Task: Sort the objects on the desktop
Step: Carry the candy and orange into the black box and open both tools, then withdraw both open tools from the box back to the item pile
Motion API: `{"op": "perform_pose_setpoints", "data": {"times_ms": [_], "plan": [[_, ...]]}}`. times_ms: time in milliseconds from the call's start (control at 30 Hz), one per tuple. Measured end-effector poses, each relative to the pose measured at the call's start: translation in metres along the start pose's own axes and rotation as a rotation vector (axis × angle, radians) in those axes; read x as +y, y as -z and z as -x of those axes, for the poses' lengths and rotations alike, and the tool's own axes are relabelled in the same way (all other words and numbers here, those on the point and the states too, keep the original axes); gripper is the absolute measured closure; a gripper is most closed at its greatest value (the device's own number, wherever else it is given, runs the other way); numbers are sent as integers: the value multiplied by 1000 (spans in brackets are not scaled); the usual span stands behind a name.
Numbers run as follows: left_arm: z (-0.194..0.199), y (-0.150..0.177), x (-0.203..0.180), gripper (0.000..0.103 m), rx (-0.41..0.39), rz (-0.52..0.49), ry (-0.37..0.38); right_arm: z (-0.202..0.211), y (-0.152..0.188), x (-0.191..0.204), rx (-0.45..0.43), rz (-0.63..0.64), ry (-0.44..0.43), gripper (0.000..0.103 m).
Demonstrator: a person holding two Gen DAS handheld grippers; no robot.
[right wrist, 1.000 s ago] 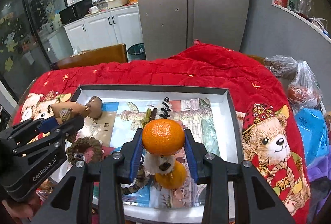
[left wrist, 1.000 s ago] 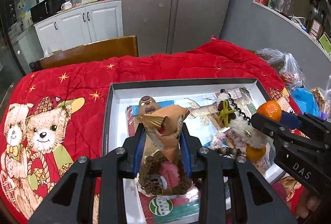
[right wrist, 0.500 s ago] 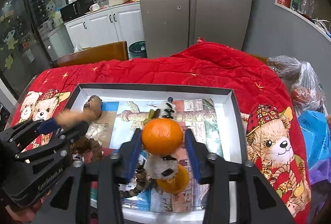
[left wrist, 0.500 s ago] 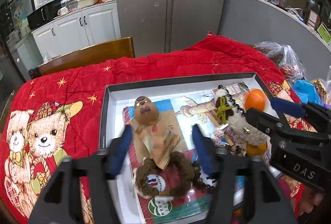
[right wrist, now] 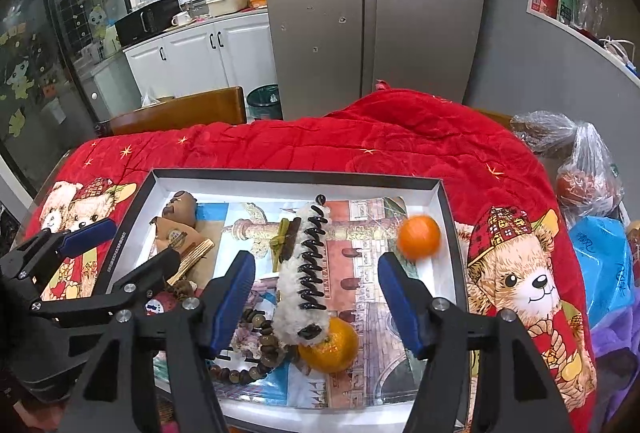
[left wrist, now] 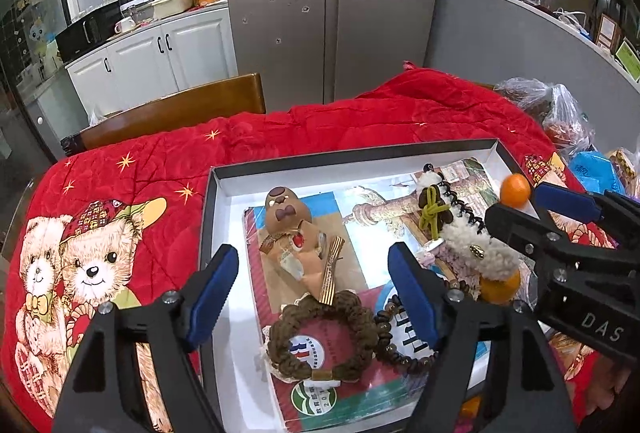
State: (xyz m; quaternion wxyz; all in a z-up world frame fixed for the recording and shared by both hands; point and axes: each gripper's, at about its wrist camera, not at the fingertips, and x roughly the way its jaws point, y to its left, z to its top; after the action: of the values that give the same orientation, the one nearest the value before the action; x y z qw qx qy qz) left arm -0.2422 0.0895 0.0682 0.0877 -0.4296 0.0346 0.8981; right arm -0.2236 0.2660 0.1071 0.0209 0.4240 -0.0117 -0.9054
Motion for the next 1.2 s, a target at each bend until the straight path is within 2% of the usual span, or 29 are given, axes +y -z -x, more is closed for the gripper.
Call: {"op": "perform_pose_setpoints", "data": {"times_ms": [233,433,467,533,567,667,800,967,1067,1200], "plan": [[19,-3,3,25,-32,11,12,10,0,1,-17,-5,-11,37],[74,-4,4,24,-111,14,36,44,-2,7,-56,-1,-41,37],[87,-2,4,22,-132,11,38,53,-1,9,-70,0,-48,37],[115,2,6,10,-173,16,31,74,3,11,-102,4,-56,32],[131,6,9,7,-198,26,40,84,6,11,-117,4,-55,28],[165,14,13,1,-238,41,58,122,16,13,-172,17,-42,27],[200,37,11,0,-255,5,-31,162,30,14,-234,11,-22,20],[224,76,8,0,-235,-2,-8,188,55,24,-259,41,76,20],[227,113,-1,0,-207,-25,-58,195,78,28,-240,43,50,20],[218,155,-13,0,-186,-56,-22,197,115,27,-216,21,32,20]]}}
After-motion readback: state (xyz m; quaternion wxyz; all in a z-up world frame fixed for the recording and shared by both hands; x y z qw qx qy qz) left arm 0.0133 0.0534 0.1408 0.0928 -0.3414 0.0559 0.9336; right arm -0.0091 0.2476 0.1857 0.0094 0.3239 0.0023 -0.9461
